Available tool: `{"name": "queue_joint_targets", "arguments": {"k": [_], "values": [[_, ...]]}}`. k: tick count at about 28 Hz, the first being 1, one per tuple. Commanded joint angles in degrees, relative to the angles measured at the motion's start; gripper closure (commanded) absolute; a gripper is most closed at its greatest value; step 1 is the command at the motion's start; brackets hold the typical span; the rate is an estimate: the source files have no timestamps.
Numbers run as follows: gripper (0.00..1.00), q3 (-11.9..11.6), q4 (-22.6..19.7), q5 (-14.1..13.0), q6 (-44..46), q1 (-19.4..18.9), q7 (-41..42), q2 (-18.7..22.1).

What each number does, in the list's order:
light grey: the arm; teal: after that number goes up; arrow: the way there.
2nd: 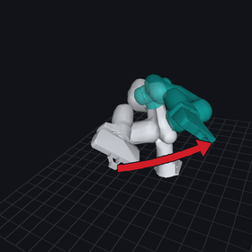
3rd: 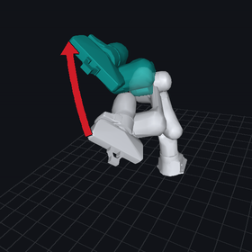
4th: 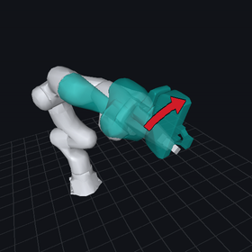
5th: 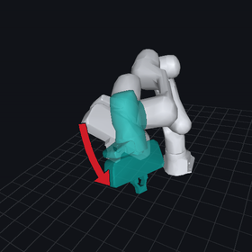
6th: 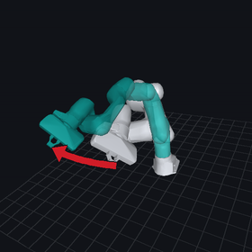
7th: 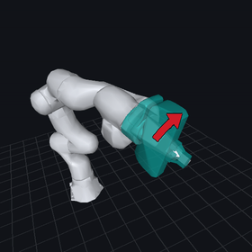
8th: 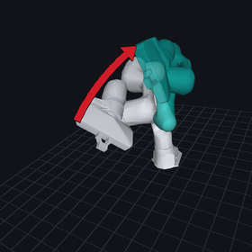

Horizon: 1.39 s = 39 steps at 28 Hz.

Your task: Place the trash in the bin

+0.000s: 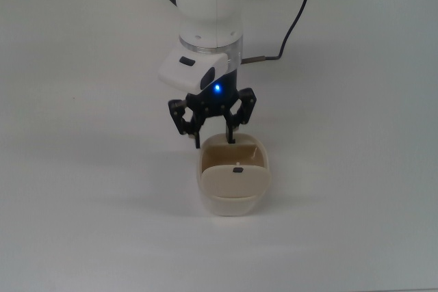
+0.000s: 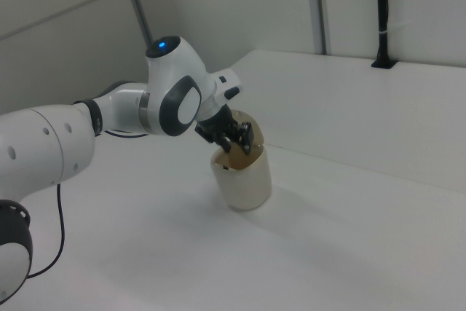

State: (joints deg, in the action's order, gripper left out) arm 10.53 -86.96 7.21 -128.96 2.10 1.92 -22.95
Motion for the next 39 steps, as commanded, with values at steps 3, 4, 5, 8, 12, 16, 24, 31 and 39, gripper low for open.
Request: {"name": "queue_joint_targets", "arguments": {"k": [3,4,5,8,12,16,24,31,39], "values": [[0.00,-1.03,-0.14,-0.27,14.59,0.45,-0.17,4.92],[0.00,-1.30,-0.14,-0.44,16.10,0.62,-0.17,5.63],[0.00,-1.56,-0.14,-0.53,17.59,0.71,-0.17,6.16],[0.00,-2.09,-0.05,-0.62,24.78,0.97,-0.25,8.78],[0.00,-2.44,-0.05,-0.70,30.34,2.03,-0.25,11.69],[0.00,-2.53,0.56,-0.97,34.21,3.78,-0.34,13.46],[0.00,-2.97,2.15,-2.20,38.08,6.42,-0.17,15.74],[0.00,-3.23,2.15,-2.82,37.12,7.13,0.27,15.57],[0.00,-3.14,2.15,-3.17,36.15,7.30,0.63,15.30]]}}
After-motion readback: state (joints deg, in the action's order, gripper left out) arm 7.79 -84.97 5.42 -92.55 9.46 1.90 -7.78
